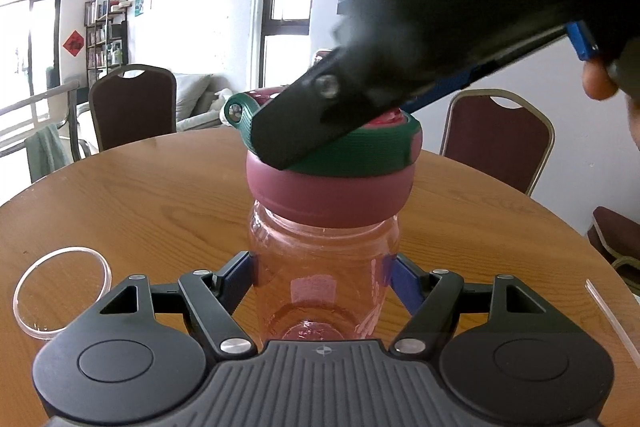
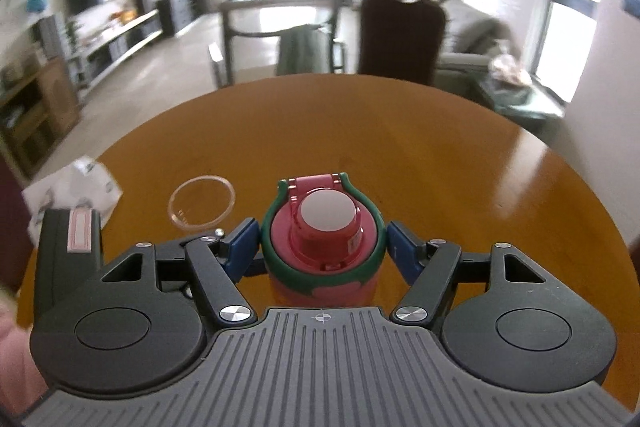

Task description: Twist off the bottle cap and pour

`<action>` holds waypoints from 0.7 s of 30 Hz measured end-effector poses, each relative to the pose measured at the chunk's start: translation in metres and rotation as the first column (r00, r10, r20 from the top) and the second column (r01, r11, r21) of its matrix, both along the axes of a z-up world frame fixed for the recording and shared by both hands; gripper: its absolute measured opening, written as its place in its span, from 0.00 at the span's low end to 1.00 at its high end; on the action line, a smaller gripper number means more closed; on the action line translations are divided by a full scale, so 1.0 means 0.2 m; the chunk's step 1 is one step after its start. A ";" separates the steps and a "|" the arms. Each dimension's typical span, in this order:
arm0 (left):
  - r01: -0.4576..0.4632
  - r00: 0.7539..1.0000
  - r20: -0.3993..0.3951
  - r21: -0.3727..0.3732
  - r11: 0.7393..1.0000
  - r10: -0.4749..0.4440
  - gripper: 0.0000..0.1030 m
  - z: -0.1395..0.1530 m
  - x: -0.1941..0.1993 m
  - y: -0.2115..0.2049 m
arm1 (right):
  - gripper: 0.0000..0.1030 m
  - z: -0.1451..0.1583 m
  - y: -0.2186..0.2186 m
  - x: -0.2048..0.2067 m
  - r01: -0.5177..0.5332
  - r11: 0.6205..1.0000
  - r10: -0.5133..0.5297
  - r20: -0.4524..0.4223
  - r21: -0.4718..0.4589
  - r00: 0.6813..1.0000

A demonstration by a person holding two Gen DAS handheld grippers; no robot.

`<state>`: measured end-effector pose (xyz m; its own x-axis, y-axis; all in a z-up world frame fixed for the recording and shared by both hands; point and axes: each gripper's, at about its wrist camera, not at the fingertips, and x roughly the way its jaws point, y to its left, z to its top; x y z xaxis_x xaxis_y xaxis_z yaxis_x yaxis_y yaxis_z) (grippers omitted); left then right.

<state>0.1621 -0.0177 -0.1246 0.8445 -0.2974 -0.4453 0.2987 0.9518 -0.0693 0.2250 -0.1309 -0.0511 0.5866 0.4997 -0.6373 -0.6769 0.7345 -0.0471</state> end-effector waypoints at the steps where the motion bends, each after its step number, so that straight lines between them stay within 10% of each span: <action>1: 0.000 1.000 -0.001 0.000 1.000 0.000 0.70 0.00 0.00 0.00 | 0.69 0.00 -0.01 0.01 -0.032 0.999 0.032 0.001 -0.004 0.999; 10: 0.007 1.000 -0.004 0.004 1.000 -0.007 0.70 0.01 0.00 0.01 | 0.69 0.01 -0.12 0.04 -0.243 0.970 0.243 0.015 0.011 0.970; 21: 0.000 1.000 -0.004 0.008 1.000 0.000 0.70 -0.02 0.01 -0.01 | 0.83 0.02 0.02 -0.11 0.100 0.992 -0.104 0.051 0.078 0.993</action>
<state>0.1634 -0.0188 -0.1277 0.8428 -0.2939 -0.4508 0.2987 0.9523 -0.0625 0.2039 -0.1261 -0.0479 0.6700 0.4812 -0.5653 -0.5964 0.8023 -0.0239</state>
